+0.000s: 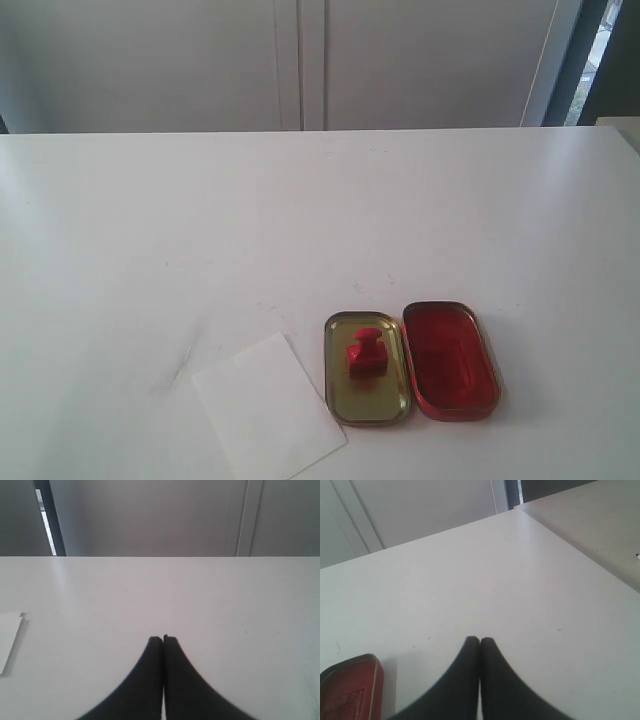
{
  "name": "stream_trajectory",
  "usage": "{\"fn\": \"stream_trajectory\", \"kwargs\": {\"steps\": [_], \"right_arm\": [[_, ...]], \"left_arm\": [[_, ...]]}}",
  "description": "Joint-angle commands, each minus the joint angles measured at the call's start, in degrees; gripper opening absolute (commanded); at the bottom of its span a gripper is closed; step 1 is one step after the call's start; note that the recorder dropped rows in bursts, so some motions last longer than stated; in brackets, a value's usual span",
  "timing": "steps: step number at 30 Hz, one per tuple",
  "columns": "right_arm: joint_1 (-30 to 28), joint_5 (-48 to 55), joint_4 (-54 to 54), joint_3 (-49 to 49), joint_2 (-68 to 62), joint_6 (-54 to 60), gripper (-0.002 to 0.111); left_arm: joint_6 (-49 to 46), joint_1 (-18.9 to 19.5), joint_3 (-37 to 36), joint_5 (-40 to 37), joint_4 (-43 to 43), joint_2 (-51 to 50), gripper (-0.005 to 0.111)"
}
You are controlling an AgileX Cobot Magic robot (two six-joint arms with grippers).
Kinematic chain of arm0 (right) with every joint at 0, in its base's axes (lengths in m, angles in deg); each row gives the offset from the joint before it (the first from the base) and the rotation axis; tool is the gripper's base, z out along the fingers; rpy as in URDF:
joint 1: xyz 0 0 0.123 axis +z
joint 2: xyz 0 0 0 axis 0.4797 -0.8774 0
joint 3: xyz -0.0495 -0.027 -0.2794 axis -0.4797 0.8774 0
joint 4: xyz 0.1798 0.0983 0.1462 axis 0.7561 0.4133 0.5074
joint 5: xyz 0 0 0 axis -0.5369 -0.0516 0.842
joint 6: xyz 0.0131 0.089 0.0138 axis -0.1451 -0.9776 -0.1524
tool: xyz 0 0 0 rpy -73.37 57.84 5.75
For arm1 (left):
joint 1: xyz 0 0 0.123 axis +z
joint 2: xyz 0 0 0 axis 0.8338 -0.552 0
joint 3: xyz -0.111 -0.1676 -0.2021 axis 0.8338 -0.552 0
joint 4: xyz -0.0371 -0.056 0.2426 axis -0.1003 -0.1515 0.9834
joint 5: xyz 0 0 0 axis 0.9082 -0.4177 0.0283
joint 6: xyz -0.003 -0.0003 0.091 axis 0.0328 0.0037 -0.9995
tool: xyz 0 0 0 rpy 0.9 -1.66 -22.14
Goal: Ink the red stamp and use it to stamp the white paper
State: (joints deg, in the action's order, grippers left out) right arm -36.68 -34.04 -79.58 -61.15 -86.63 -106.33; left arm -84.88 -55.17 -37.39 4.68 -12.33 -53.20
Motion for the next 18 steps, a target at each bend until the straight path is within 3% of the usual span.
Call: {"fn": "stream_trajectory", "kwargs": {"steps": [1,18], "right_arm": [[0.24,-0.55,-0.27,0.27,0.25,-0.03,0.0],[0.24,-0.55,-0.27,0.27,0.25,-0.03,0.0]], "left_arm": [[0.41,0.08,5.14,-6.91,-0.58,-2.51,0.0],[-0.01,0.08,24.99,-22.53,-0.42,-19.38,0.0]]}}
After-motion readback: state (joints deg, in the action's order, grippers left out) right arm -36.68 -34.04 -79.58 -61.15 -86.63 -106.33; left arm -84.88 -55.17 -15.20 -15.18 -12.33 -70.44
